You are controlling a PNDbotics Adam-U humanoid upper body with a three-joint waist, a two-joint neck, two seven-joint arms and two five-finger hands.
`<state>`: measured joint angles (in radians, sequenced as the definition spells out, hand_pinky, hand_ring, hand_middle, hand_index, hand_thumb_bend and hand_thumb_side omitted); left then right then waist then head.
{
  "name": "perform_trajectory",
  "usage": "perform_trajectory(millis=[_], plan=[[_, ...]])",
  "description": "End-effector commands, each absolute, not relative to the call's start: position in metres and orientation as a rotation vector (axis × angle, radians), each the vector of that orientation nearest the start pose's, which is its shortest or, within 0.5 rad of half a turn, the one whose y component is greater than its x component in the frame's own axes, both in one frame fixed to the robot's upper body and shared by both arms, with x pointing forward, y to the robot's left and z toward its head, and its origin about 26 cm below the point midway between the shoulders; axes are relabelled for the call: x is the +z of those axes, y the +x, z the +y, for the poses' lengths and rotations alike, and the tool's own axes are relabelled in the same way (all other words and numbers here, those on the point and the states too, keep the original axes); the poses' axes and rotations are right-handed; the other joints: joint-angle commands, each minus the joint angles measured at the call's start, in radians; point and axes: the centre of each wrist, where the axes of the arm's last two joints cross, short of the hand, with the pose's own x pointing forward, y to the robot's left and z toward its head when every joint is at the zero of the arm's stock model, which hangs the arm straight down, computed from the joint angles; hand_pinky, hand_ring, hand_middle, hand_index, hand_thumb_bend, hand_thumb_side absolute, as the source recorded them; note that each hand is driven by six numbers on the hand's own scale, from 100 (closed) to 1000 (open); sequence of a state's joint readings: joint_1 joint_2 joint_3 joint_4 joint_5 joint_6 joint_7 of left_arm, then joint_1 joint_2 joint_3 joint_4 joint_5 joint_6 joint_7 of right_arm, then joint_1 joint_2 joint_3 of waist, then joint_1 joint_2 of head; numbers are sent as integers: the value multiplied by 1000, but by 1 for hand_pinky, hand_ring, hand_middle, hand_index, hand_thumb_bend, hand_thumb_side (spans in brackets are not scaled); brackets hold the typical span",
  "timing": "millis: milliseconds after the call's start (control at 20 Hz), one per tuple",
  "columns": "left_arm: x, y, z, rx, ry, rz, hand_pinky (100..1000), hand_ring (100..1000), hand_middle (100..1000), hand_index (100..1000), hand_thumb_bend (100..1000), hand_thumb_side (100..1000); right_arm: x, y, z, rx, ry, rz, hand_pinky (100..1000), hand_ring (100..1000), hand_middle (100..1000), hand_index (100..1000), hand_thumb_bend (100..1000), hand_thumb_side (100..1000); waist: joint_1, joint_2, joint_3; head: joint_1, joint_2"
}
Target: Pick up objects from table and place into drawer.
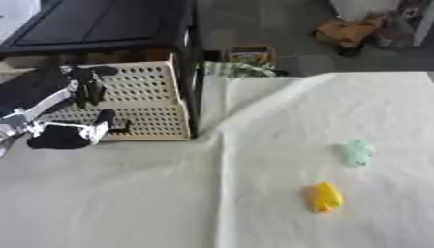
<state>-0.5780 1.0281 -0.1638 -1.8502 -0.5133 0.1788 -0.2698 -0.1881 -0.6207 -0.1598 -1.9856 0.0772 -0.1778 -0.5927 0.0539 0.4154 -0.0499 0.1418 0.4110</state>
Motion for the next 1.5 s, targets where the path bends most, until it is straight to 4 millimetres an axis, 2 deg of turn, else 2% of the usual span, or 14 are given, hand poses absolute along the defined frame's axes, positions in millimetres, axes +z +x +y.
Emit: perform_trajectory(millis=[50,400,750,900,1100,1300,1500], plan=[[329,313,319,-1343,1299,-1669,607,859,804,1000,105,408,233,279,-349,-55,-886,-2512,566,600,303,695,377,798,-1,-28,-2,6,-13],[329,320,327,-1300,1326,-1666,653,887,878,1000,105,408,235,279,-350,-75,-894,-2518,564,599,302,693,375,794,2,-22,-13,7,-33],[326,314,322,-1342,1279,-1680,676,897,901,1000,105,408,233,278,-351,-83,-899,-2506,564,600,302,691,373,789,2,-26,-10,7,-20],[327,303,313,-1385,1218,-1711,597,843,857,987,105,408,232,278,-351,-84,-900,-2501,563,599,304,688,368,789,0,-37,-4,5,-12],[328,289,306,-1437,1163,-1783,536,803,810,943,105,408,230,277,-353,-91,-901,-2490,563,600,309,687,361,788,-7,-55,8,-1,4],[325,287,308,-1425,1132,-1874,469,748,763,913,105,408,229,276,-354,-100,-897,-2480,563,601,315,687,353,788,-19,-75,34,-2,18],[323,287,311,-1375,1101,-1959,389,676,718,883,105,408,227,275,-355,-105,-896,-2470,563,601,318,686,350,790,-26,-92,42,-5,28]])
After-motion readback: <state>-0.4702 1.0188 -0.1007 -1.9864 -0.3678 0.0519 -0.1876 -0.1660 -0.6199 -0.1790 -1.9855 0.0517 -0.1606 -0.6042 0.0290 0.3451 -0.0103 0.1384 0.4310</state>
